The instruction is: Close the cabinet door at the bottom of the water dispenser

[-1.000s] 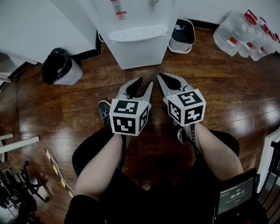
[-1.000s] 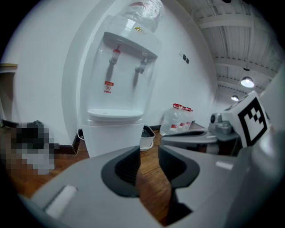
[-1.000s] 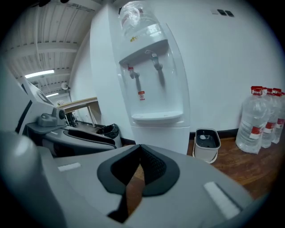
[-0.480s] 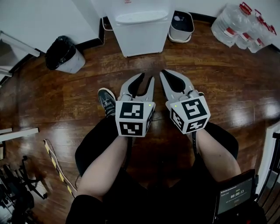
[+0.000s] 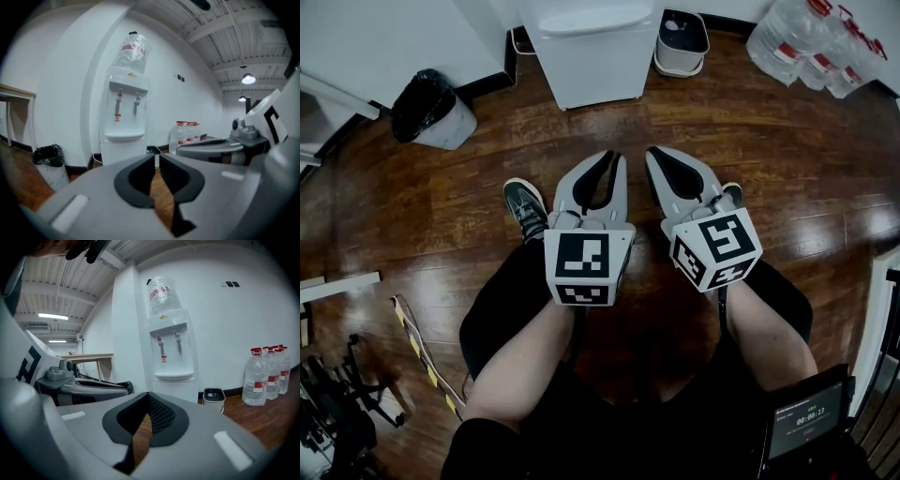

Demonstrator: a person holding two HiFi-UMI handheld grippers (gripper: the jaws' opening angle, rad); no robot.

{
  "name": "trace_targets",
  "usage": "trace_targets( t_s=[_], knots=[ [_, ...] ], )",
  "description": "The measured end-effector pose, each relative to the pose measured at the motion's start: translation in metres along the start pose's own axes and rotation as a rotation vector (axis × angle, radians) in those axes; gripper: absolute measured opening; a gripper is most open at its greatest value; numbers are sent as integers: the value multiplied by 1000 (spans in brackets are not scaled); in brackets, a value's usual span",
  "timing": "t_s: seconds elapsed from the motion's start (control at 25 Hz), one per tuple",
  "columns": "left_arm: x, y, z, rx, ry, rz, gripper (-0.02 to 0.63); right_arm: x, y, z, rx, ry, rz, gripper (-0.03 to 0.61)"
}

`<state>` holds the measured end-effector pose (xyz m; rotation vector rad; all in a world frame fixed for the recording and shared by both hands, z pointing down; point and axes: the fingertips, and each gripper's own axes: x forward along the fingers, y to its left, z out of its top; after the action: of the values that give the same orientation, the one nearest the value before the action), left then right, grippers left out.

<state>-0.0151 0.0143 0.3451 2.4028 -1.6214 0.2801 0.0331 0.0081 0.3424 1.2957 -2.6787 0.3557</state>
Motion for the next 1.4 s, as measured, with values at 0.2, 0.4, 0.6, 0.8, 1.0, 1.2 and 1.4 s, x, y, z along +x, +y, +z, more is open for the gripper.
trace_targets(
  t_s=[0.2,0.4,0.6,0.8,1.0,1.2,1.4],
  knots=[
    [-4,-3,2,0,-13,-7,43,-4,5,1,-8,1,5,5],
    [6,14,13,12,-20,2,43,15,2,11,-8,-14,20,5],
    [4,2,11,-6,7,-26,43,12,5,9,6,0,17,5],
    [5,-3,7,-7,24,-32,43,11,5,7,4,16,13,5],
    [6,1,9,-11,19,-22,43,14,8,7,-1,15,30,5],
    [6,-2,3,-13,18,-17,43,9,7,3,5,16,30,5],
    [5,-8,2,-21,23,-32,43,5,5,1,6,22,17,5]
  ],
)
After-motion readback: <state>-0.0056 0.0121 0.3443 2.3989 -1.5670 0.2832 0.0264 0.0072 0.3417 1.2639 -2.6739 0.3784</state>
